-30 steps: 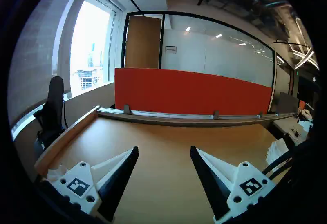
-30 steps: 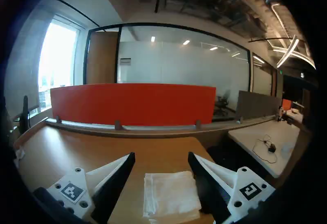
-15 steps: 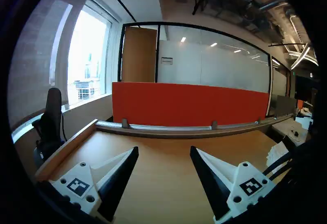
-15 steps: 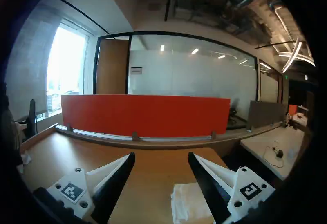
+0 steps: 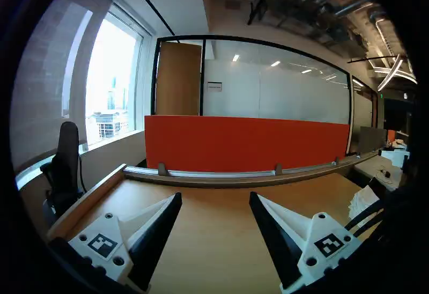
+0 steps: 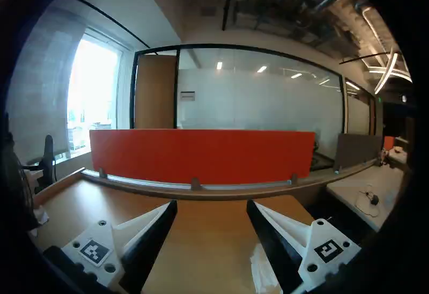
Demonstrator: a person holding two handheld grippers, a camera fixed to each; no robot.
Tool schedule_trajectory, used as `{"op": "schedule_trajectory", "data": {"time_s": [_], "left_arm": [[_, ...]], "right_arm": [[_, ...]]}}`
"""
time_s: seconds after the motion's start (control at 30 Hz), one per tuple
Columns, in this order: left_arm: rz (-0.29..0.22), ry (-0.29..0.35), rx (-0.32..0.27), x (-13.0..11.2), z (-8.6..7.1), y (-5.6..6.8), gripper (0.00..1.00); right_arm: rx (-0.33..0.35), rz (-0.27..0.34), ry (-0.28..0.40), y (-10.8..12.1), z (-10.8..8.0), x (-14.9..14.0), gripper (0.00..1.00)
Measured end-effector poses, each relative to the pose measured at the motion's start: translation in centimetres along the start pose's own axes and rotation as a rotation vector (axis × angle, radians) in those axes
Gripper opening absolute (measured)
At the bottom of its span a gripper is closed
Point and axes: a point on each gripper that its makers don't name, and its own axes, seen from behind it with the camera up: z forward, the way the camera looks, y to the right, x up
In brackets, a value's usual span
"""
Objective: Fold towel
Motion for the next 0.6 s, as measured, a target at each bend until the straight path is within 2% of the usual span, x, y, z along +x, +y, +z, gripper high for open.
{"op": "schedule_trajectory", "data": {"time_s": [0.37,0.6], "left_arm": [[-0.002,0.036,0.001,-0.2,0.0,0.0,0.93],[0.016,0.065,0.0,-0.6,-0.3,0.0,0.93]], "right_arm": [[0.024,0.015,-0.007,-2.7,-0.1,0.0,1.0],[0.025,0.015,-0.03,-3.9,-0.4,-0.7,1.0]]}}
